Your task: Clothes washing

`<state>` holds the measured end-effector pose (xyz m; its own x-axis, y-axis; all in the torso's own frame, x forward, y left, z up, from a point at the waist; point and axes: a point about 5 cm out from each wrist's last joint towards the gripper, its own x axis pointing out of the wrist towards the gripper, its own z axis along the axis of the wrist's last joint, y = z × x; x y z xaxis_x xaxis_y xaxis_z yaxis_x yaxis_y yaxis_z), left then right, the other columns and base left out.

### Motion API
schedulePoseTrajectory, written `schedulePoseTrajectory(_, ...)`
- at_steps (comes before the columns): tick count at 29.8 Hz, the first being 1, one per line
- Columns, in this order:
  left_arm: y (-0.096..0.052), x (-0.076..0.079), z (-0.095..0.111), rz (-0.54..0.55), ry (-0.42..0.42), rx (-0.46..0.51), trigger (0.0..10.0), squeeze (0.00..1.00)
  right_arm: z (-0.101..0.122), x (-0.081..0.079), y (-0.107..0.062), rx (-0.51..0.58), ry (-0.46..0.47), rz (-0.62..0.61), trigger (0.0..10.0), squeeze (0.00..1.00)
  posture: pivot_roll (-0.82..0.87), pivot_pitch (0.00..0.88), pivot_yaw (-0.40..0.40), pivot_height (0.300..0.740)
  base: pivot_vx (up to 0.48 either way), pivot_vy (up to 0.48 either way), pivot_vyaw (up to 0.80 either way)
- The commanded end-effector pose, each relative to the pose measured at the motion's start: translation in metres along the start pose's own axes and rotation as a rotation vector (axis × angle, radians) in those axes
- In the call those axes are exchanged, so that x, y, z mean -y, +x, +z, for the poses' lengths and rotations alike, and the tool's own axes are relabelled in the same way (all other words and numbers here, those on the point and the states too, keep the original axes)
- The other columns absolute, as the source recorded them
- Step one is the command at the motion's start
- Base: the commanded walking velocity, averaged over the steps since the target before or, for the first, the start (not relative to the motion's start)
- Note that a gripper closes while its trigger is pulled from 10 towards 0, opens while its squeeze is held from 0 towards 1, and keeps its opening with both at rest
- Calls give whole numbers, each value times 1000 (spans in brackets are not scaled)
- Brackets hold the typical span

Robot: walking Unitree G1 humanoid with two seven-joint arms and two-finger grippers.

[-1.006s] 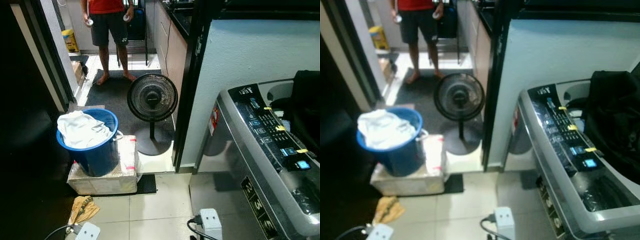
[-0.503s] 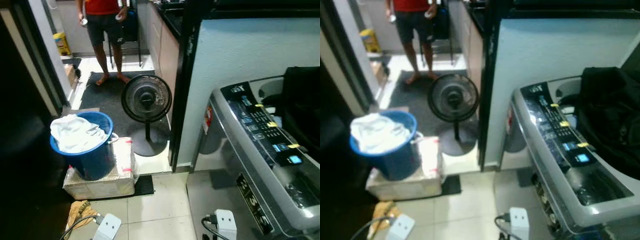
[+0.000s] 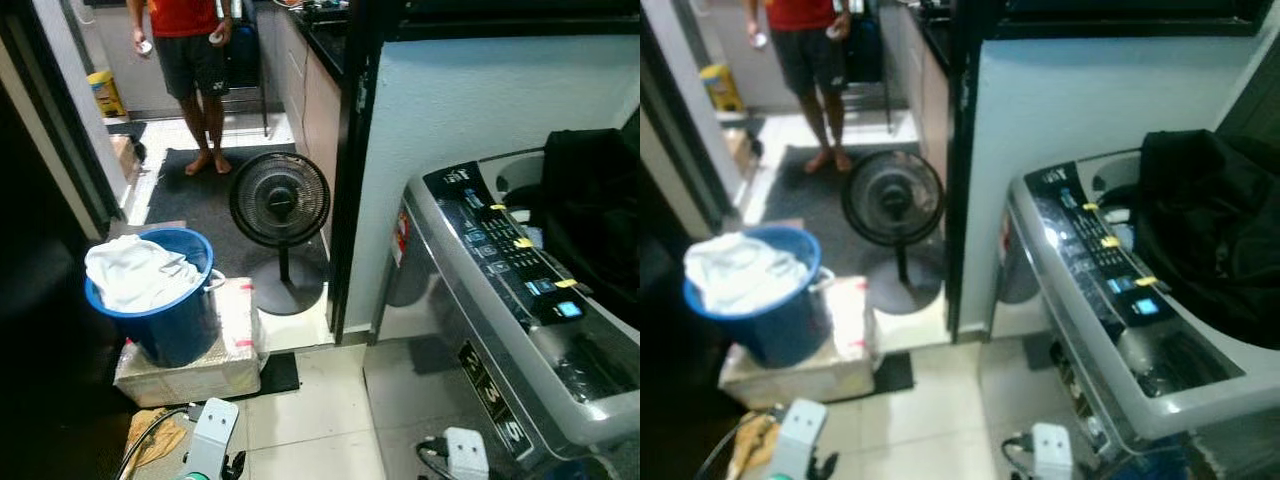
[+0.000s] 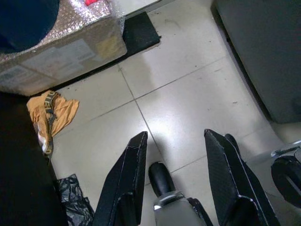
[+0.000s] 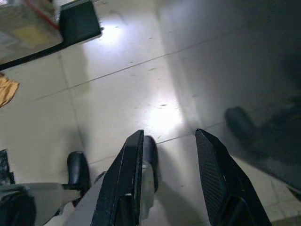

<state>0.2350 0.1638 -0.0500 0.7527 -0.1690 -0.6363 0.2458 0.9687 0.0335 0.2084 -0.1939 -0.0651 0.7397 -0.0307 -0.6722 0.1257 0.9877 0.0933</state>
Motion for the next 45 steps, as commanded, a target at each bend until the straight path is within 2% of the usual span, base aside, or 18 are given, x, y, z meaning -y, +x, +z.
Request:
schedulePoseTrajectory(1, -2, -6, -5, 7, 42, -31, 10000, 0, -1, -2, 0, 3, -3, -5, 10000, 0, -103, 6, 65, 740, 0, 0, 0)
schedulePoseTrajectory(3, -2, -8, -4, 11, 49, -31, 10000, 0, -2, -2, 0, 1, -15, -2, 10000, 0, -103, 6, 65, 740, 0, 0, 0)
schedulePoseTrajectory(5, -3, -15, -2, 24, 51, -26, 10000, 0, 0, -8, 0, 9, -70, 19, 10000, 0, -109, 13, 69, 740, 0, 0, 0)
schedulePoseTrajectory(10, -5, -18, -6, 28, 80, -31, 10000, 0, 7, -18, 3, 48, -111, 61, 10000, 0, -105, 20, 75, 740, 0, 0, 0)
schedulePoseTrajectory(21, -7, -17, -10, 24, 83, -41, 10000, 0, 4, -24, 2, 55, -118, 80, 10000, 0, -103, 34, 79, 740, 0, 0, 114)
schedulePoseTrajectory(26, -5, -13, -8, 14, 79, -31, 10000, 0, 3, -24, 1, 54, -130, 79, 10000, 0, -101, 33, 78, 740, 0, 0, 768)
schedulePoseTrajectory(45, -4, -11, -6, 7, 83, -35, 10000, 0, 5, -20, 1, 62, -114, 59, 10000, 0, -121, 32, 84, 740, 0, 0, 782)
